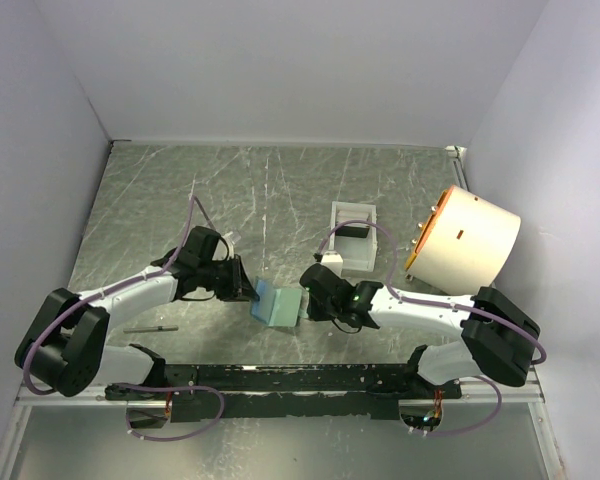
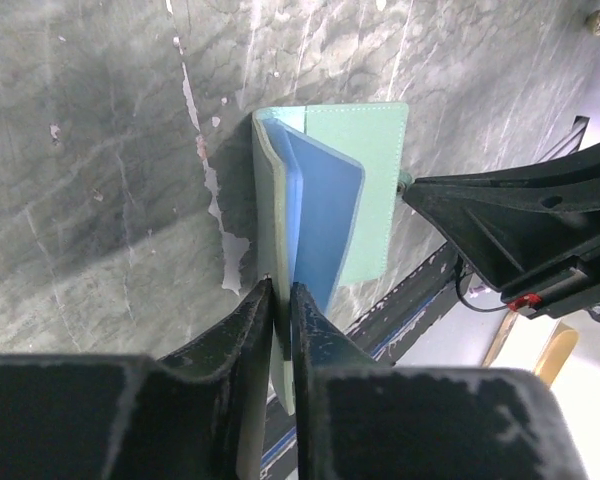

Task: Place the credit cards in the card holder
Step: Open the card holder at the center of the board.

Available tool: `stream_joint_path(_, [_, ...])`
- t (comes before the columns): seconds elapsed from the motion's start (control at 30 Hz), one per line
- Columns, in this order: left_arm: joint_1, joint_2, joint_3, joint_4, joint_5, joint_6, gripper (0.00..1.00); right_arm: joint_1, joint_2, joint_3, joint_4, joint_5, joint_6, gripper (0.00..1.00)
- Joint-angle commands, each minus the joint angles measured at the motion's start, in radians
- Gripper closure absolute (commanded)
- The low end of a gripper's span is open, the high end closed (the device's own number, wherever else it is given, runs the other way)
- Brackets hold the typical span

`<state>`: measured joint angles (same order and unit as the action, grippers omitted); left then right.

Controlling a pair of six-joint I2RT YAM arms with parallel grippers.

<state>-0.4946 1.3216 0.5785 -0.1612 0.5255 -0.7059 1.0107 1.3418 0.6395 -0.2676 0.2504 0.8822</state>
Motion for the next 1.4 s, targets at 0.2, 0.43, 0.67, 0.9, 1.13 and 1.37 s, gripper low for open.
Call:
stream_joint_path(0.2, [-0.009, -0.047, 0.038, -0.049, -0.019, 0.024, 0.93, -0.002, -0.059, 0.130, -0.120, -0.016, 0.022, 0.70])
stream_joint_path(0.43, [-0.014, -0.087, 0.093, -0.146, -0.089, 0.053, 0.93, -0.002, -0.102, 0.213, -0.077, -0.078, 0.032, 0.55])
stream_joint_path(0.67, [-0.028, -0.094, 0.106, -0.156, -0.094, 0.045, 0.93, -0.003, -0.049, 0.247, 0.095, -0.155, 0.068, 0.57])
stream_joint_path(0.9, [-0.037, -0.090, 0.094, -0.147, -0.093, 0.036, 0.93, -0.002, 0.077, 0.282, 0.223, -0.218, 0.095, 0.63])
stream_joint_path(1.13, [-0.041, -0.095, 0.070, -0.118, -0.081, 0.025, 0.93, -0.009, 0.186, 0.297, 0.267, -0.248, 0.105, 0.65])
stream_joint_path(1.37, [-0.041, -0.091, 0.046, -0.092, -0.085, 0.007, 0.93, -0.014, 0.238, 0.294, 0.221, -0.231, 0.080, 0.68])
